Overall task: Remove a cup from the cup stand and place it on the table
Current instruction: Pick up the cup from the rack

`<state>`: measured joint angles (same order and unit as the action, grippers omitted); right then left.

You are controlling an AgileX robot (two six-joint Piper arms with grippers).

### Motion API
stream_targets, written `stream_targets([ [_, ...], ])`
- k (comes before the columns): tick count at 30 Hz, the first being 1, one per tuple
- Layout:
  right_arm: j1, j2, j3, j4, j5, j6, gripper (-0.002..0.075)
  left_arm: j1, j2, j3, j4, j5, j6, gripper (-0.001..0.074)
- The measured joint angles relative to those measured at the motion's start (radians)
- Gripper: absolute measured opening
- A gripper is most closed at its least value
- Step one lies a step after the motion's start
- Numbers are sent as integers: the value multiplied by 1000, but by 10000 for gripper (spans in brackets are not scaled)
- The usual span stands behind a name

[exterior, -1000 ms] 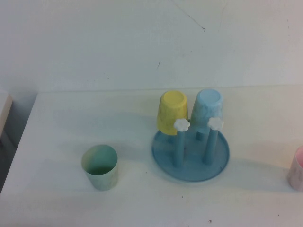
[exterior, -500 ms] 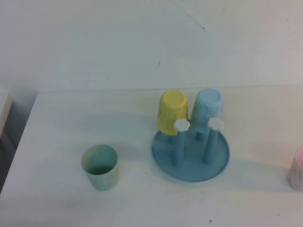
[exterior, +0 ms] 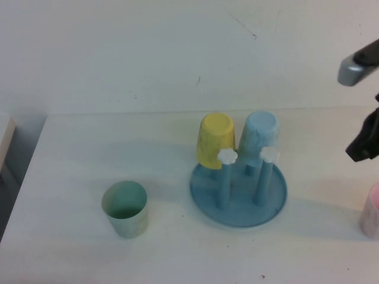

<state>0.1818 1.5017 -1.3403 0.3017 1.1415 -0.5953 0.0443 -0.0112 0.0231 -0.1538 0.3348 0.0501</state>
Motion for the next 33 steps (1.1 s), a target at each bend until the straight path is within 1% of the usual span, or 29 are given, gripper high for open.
stream_targets([
  [5, 45, 137, -139, -11, 10, -8, 2, 0, 0, 0, 0, 0, -2, -3],
  [7, 59, 198, -189, -13, 22, -34, 27, 0, 0, 0, 0, 0, -2, -3],
  [8, 65, 229, -223, -13, 29, -48, 54, 0, 0, 0, 0, 0, -2, -3],
  [10, 76, 282, -276, -9, 44, -67, 128, 0, 0, 0, 0, 0, -2, -3],
  [11, 78, 310, -306, -1, 53, -77, 184, 0, 0, 0, 0, 0, -2, -3],
  [15, 91, 410, -428, 28, 78, -93, 454, 0, 0, 0, 0, 0, -2, -3],
  [17, 102, 454, -492, 31, 82, -93, 536, 0, 0, 0, 0, 0, -2, -3],
  [18, 106, 475, -524, 31, 82, -89, 559, 0, 0, 0, 0, 0, -2, -3],
  [20, 119, 512, -584, 18, 83, -81, 575, 0, 0, 0, 0, 0, -2, -3],
  [25, 146, 573, -700, -65, 89, -62, 575, 0, 0, 0, 0, 0, -2, -3],
  [29, 155, 605, -757, -106, 91, -59, 575, 0, 0, 0, 0, 0, -2, -3],
  [33, 163, 628, -766, -121, 91, -61, 575, 0, 0, 0, 0, 0, -2, -3],
])
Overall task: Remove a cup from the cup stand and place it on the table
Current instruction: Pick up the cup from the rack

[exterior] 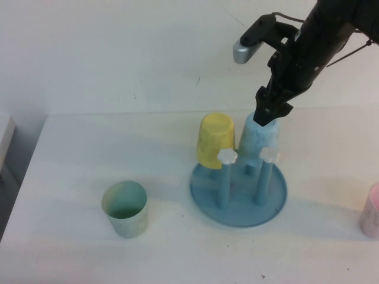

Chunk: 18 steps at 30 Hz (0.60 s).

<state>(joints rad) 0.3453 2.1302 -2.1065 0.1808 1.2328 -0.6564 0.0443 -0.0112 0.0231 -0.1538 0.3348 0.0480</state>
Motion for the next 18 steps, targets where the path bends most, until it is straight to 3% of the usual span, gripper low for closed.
stream_targets([
  [18, 12, 81, -2, -26, 0, -31, 575, 0, 0, 0, 0, 2, 2, -3],
])
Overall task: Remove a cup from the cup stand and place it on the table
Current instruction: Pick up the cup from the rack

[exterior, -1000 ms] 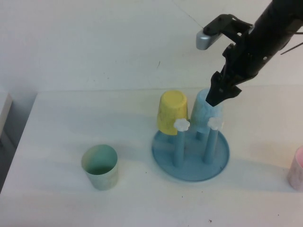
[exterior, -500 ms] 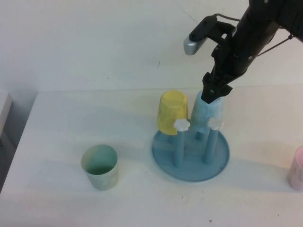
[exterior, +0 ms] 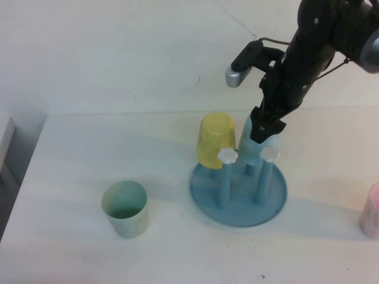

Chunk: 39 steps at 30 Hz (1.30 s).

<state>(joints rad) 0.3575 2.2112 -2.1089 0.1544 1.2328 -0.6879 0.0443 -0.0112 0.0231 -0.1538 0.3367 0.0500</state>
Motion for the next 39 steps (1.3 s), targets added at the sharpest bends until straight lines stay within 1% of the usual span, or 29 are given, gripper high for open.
stream_targets([
  [10, 0, 21, -10, 2, 0, -2, 575, 0, 0, 0, 0, 0, 0, -3],
  [13, 0, 31, -17, 6, 0, -2, 558, 0, 0, 0, -2, 0, 0, -3],
  [20, 0, 39, -30, 14, -2, -2, 558, 0, 0, 0, -2, 0, -2, -3],
  [28, 0, 36, -67, -16, 0, 27, 557, 0, 0, 0, -2, 0, -2, -3],
  [37, -29, -153, -77, -22, 0, 82, 557, 0, 0, 0, -2, 0, -2, -3],
  [39, -30, -206, -71, 3, 0, 89, 557, 0, 0, 0, -2, 0, -2, -3],
])
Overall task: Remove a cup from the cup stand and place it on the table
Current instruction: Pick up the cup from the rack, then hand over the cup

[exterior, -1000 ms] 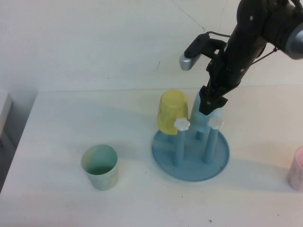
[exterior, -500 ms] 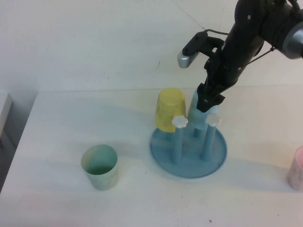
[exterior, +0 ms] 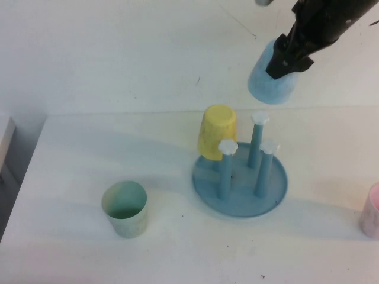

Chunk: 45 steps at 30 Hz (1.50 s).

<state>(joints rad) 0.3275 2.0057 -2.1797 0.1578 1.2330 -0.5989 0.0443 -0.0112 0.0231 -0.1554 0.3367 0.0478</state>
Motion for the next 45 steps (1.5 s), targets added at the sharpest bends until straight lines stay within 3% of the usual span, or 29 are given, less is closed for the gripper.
stream_targets([
  [4, -1, -126, 121, 128, 0, -6, 556, 0, 0, 0, 0, 0, 0, -3],
  [9, -22, -328, 452, 300, 0, -74, 556, 0, 0, 0, 0, 0, 0, -3],
  [16, -194, -624, 1099, 636, -57, -215, 556, 0, 0, 0, 0, 0, 2, -4],
  [23, -347, -761, 1614, 1165, -129, -426, 556, 0, 0, 0, 0, 0, 2, -4],
  [27, -370, -764, 1720, 1414, -131, -449, 556, 0, 0, 0, 0, 0, 2, -4],
  [30, -372, -764, 1727, 1491, -121, -407, 556, 0, 0, 0, 0, 0, 2, -3],
  [40, -373, -764, 1727, 1522, -220, 130, 555, 0, 0, 0, 0, 0, 2, -4],
  [45, -376, -764, 1727, 1526, -240, 215, 555, 0, 0, 0, 0, 0, 0, -3],
])
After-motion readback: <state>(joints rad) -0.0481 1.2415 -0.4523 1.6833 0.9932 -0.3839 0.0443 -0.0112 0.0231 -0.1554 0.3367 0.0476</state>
